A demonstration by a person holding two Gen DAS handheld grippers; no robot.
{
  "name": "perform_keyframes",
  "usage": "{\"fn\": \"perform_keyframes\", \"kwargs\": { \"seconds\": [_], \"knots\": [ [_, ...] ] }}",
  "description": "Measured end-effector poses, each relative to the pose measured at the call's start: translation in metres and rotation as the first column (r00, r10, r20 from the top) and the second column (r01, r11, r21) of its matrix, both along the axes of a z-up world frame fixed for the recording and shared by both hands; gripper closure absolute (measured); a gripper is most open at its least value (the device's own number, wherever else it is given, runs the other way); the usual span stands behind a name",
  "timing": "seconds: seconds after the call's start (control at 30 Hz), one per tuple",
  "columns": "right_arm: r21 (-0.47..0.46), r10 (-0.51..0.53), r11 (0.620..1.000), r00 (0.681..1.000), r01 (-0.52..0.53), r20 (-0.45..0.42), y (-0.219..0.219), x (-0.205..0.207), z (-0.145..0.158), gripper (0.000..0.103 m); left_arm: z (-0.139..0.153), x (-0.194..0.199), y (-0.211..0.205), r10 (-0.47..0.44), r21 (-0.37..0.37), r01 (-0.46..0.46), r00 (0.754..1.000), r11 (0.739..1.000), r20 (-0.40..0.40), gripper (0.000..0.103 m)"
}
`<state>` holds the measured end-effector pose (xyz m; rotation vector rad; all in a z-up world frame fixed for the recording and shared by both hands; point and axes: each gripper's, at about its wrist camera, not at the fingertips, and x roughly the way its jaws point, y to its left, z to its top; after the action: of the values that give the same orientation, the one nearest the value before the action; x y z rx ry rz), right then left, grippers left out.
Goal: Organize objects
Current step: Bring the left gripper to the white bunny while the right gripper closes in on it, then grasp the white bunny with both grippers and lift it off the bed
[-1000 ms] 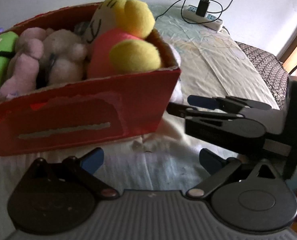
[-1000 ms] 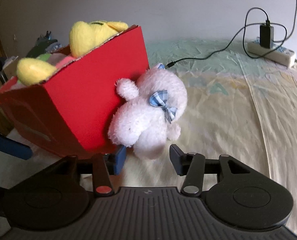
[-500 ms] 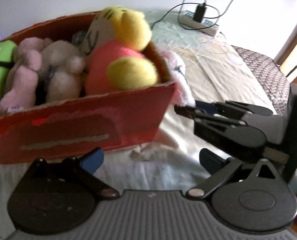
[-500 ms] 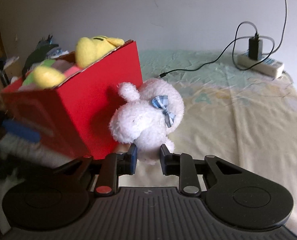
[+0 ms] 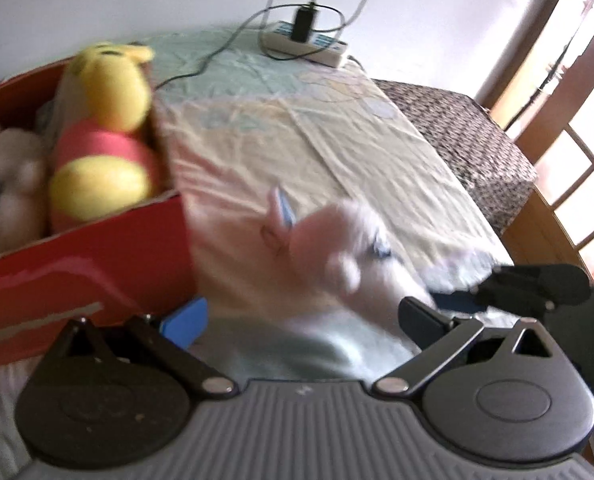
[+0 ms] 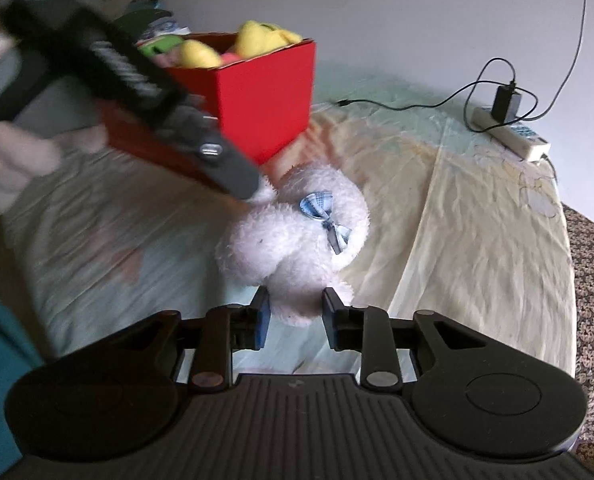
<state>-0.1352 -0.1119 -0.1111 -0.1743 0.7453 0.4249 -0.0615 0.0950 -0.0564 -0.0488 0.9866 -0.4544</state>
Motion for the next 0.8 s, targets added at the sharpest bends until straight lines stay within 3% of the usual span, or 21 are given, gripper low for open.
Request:
{"fn": "perform_keyframes", "kwargs": {
  "seconds": [0.1,0.2,0.23,0.3,0.4,0.47,0.6,0.8],
  "knots": [
    [0.093,0.012,0.996,0.999,-0.009,-0.037,-0.009,-0.005,0.006,0.071,-0.005,0.004,-0.012,-0.033,0.012,0.033,0.999,0.999,-0.011,0.002],
    [0.27,-0.024,0.962,0.997,0.044,-0.077,-0.03,-0.005,0.013,0.068,-0.013,0.007,-0.021,-0.05,0.038,0.052,0.998,0.998,-0.03,0.002],
    [0.322,-0.06,0.943,0.994,0.087,-0.093,-0.038,-0.001,0.014,0.062,-0.017,0.007,-0.023,-0.053,0.048,0.055,0.998,0.997,-0.04,0.002],
    [0.406,-0.165,0.889,0.976,0.21,-0.143,-0.054,0.009,0.01,0.06,-0.022,0.009,-0.024,-0.054,0.06,0.057,0.997,0.997,-0.058,0.002],
    [0.523,-0.231,0.783,0.938,0.337,-0.259,-0.069,0.029,-0.007,0.057,-0.029,0.007,-0.022,-0.052,0.069,0.057,0.996,0.996,-0.078,0.002],
    [0.561,-0.234,0.735,0.918,0.383,-0.319,-0.07,0.04,-0.02,0.057,-0.032,0.005,-0.021,-0.054,0.073,0.06,0.995,0.995,-0.086,0.002],
    [0.585,-0.214,0.68,0.883,0.442,-0.418,-0.061,0.059,-0.044,0.056,-0.039,0.002,-0.023,-0.06,0.07,0.068,0.991,0.995,-0.117,0.002],
    [0.668,-0.137,0.569,0.857,0.479,-0.497,-0.051,0.072,-0.066,0.051,-0.046,-0.003,-0.029,-0.086,0.057,0.095,0.986,0.994,-0.143,0.003]
  ]
}}
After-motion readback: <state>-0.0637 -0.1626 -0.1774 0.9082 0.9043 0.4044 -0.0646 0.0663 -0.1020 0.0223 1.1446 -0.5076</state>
